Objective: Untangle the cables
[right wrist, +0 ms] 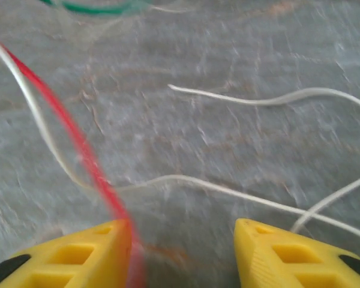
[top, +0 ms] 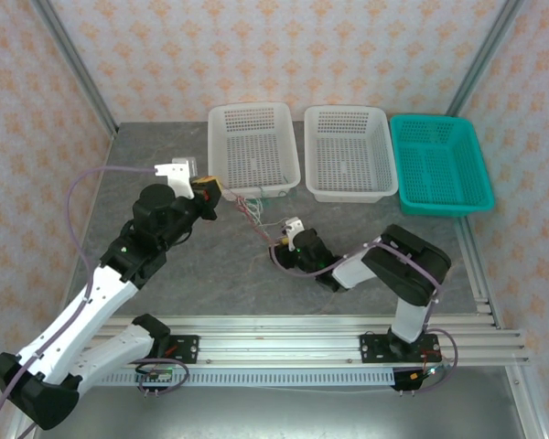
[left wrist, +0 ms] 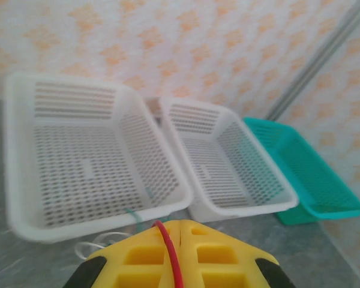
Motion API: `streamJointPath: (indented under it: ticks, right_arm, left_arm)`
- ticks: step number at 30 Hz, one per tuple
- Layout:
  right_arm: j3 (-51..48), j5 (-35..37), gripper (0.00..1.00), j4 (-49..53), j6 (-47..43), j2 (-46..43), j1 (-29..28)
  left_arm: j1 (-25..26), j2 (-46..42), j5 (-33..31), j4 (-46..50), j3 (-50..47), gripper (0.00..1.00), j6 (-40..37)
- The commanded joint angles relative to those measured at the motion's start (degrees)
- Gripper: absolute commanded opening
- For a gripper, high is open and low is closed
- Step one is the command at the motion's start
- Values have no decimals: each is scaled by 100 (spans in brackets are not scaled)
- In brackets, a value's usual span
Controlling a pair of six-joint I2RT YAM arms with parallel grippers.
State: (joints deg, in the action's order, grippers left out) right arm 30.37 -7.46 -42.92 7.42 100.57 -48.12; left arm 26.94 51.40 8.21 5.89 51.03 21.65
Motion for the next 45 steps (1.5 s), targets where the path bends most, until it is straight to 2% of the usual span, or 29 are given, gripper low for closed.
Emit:
streamJointPath:
  ticks: [1, 2, 7, 14, 19, 21, 25, 35, 40, 45]
  right_arm:
    - [-90, -27, 61, 256, -15, -778, 31]
    - [-122, -60, 69, 379, -37, -1047, 31]
    - [-592, 159, 92, 558, 31, -2396, 31]
    - [-841, -10, 93, 1668, -479, -4421, 31]
    - [-811, -414, 93, 1736, -765, -5197, 31]
    - [-706, -584, 89, 1712, -878, -5121, 31]
    - [-544, -661, 68, 1416, -1043, -4410, 31]
    - [-74, -919, 46, 448, -1098, -2168, 40]
    - [255, -245, 29, 52, -962, -1020, 48]
    - [261, -37, 25, -270, -671, -71, 48]
  left_arm:
    - [56, 275, 890, -778, -34, 0, 91]
    - [114, 328, 907, -778, -125, 0, 60]
    - [331, 466, 643, -658, -375, 0, -41]
    - [643, 898, 577, -616, -441, 0, -133]
    - [957, 1266, 558, -701, -498, 0, -184]
    - [1036, 1341, 498, -708, -493, 0, -196]
    - [1068, 1332, 421, -667, -482, 0, -222]
    - [1094, 1164, 430, -509, -518, 0, -316]
    - [1094, 851, 301, -521, -537, 0, -206]
    - [1094, 280, -213, -76, -268, 0, -343]
